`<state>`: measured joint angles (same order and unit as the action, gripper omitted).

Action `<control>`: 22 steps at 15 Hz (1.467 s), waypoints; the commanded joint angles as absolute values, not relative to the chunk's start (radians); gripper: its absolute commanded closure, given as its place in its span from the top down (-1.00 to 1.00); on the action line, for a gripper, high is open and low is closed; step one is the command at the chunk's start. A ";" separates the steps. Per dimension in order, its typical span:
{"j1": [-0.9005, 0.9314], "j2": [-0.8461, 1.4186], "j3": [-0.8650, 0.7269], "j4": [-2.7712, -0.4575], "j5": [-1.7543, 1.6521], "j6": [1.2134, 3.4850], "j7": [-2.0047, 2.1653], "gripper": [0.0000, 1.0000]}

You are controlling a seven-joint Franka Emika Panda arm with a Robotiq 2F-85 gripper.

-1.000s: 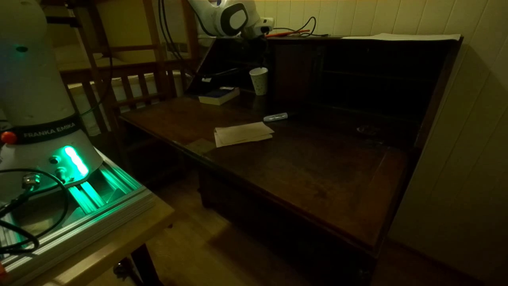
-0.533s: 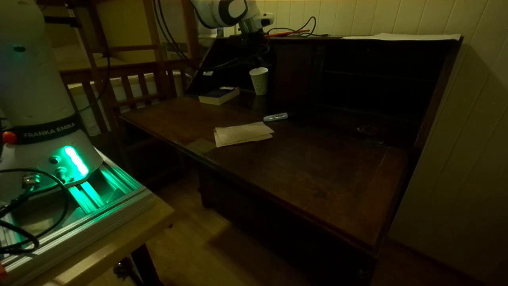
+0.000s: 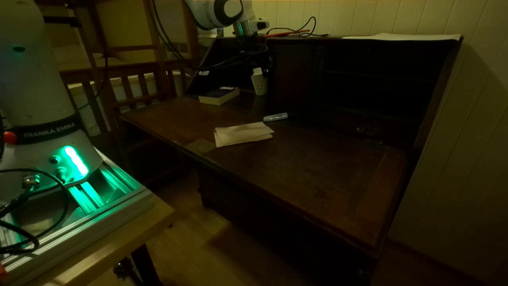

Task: Move the cup to the left

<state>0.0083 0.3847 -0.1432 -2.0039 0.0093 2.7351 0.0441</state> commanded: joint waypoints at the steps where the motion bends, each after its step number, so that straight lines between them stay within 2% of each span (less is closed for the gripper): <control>1: -0.024 0.371 -0.093 -2.041 0.014 2.733 0.014 0.18; 8: -0.110 0.423 0.056 -2.021 0.172 2.783 -0.084 -0.80; 10: -0.131 0.441 0.088 -2.012 0.215 2.827 -0.107 -1.00; 22: -0.273 0.556 0.286 -1.946 0.261 3.044 -0.178 -1.00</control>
